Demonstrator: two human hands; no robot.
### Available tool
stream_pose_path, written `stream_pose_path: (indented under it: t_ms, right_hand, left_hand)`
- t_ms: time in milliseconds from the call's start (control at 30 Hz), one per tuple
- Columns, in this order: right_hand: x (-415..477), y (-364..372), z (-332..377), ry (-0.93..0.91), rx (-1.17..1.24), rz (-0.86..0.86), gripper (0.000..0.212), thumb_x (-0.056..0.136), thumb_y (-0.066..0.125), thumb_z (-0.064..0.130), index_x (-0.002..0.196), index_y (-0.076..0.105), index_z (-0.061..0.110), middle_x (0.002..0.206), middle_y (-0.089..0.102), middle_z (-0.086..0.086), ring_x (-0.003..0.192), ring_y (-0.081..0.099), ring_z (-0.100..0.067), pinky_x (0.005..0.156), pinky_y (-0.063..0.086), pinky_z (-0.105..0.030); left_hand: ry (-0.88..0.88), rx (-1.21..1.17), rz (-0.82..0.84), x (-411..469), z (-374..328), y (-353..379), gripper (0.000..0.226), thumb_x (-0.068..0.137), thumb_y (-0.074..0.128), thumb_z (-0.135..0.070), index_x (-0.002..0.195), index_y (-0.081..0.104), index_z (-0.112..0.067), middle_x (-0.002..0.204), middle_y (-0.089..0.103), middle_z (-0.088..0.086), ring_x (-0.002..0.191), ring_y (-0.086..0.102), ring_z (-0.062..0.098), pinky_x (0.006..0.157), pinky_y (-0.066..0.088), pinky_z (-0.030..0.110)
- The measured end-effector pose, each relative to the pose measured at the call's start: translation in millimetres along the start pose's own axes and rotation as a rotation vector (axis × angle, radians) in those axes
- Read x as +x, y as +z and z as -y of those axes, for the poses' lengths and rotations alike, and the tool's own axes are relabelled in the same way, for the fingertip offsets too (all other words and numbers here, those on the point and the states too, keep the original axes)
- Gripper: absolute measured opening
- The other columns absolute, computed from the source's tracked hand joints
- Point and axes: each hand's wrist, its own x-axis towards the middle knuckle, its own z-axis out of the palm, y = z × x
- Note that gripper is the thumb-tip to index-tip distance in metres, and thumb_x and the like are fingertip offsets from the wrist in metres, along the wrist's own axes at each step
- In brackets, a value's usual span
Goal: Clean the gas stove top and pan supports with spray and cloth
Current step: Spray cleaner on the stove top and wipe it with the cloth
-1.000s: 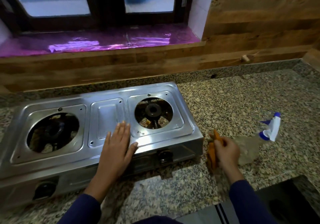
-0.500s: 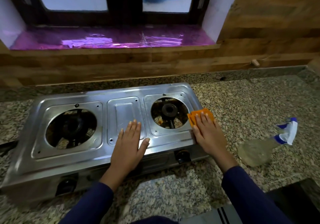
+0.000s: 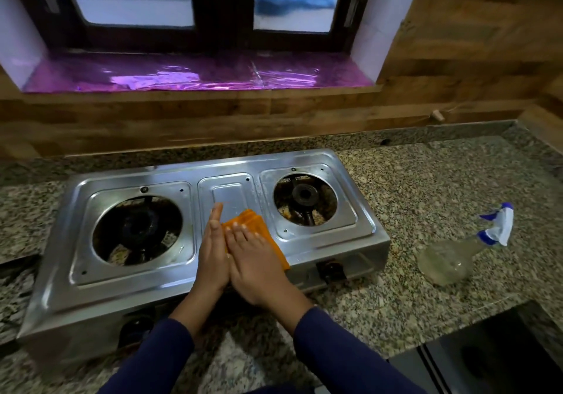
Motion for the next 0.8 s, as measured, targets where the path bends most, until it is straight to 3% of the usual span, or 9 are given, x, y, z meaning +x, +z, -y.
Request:
stream_pose_path:
  t_ms: [67, 167, 267, 367, 667, 800]
  right_hand:
    - [-8.4, -12.8, -7.5, 0.001, 0.012, -0.006, 0.058, 0.103, 0.024, 0.037, 0.156, 0.019, 0.014, 0.163, 0.020, -0.004, 0.151, 0.014, -0.018, 0.120, 0.008, -0.033]
    - [-28.5, -27.7, -40.3, 0.086, 0.003, 0.003, 0.057, 0.103, 0.022, 0.043, 0.156, 0.019, 0.023, 0.164, 0.015, 0.004, 0.151, 0.010, -0.012, 0.119, 0.008, -0.032]
    - [-46.5, -40.0, -93.7, 0.267, -0.055, -0.002, 0.058, 0.102, 0.018, 0.050, 0.156, 0.010, 0.032, 0.164, 0.003, 0.010, 0.151, -0.004, -0.011, 0.118, 0.004, -0.043]
    - [-46.9, -56.1, -150.2, 0.421, -0.129, -0.055, 0.058, 0.103, 0.018, 0.049, 0.156, 0.004, 0.032, 0.165, -0.003, 0.005, 0.151, -0.011, -0.016, 0.117, -0.007, -0.055]
    - [49.7, -83.3, -231.8, 0.326, -0.189, -0.074, 0.060, 0.104, 0.015, 0.046, 0.157, 0.001, 0.022, 0.166, 0.001, -0.003, 0.152, -0.002, -0.019, 0.120, 0.001, -0.051]
    - [104.1, -95.3, -242.3, 0.275, -0.155, -0.084, 0.061, 0.104, 0.016, 0.046, 0.157, 0.007, 0.017, 0.165, 0.007, -0.004, 0.152, 0.003, -0.019, 0.121, 0.003, -0.049]
  left_hand:
    - [-0.036, -0.057, 0.007, 0.6, 0.9, -3.3, 0.064, 0.091, 0.019, -0.069, 0.146, 0.035, -0.039, 0.156, 0.030, -0.013, 0.144, 0.027, 0.005, 0.122, 0.018, 0.038]
    - [0.010, 0.059, 0.048, -0.5, 1.9, 1.5, 0.075, 0.089, 0.020, -0.072, 0.150, 0.035, -0.030, 0.157, 0.030, -0.012, 0.145, 0.029, 0.010, 0.121, 0.020, 0.038]
    - [0.072, 0.212, 0.056, -2.6, 0.4, 8.2, 0.065, 0.097, 0.026, -0.058, 0.150, 0.037, -0.021, 0.159, 0.028, -0.005, 0.148, 0.018, 0.009, 0.121, 0.014, 0.031]
    - [0.116, 0.350, 0.058, -1.8, 3.8, 11.4, 0.056, 0.102, 0.028, -0.046, 0.150, 0.036, -0.018, 0.159, 0.027, -0.004, 0.148, 0.013, 0.008, 0.116, 0.011, 0.023]
    - [0.237, 0.865, 0.028, 1.3, 26.1, 25.0, 0.057, 0.097, 0.030, -0.034, 0.148, 0.039, -0.010, 0.155, 0.036, 0.008, 0.146, 0.029, 0.022, 0.121, 0.015, 0.036]
    - [0.236, 0.954, 0.007, -0.7, 24.5, 29.0, 0.057, 0.098, 0.027, -0.035, 0.149, 0.038, -0.012, 0.156, 0.035, 0.007, 0.146, 0.028, 0.020, 0.120, 0.012, 0.034]
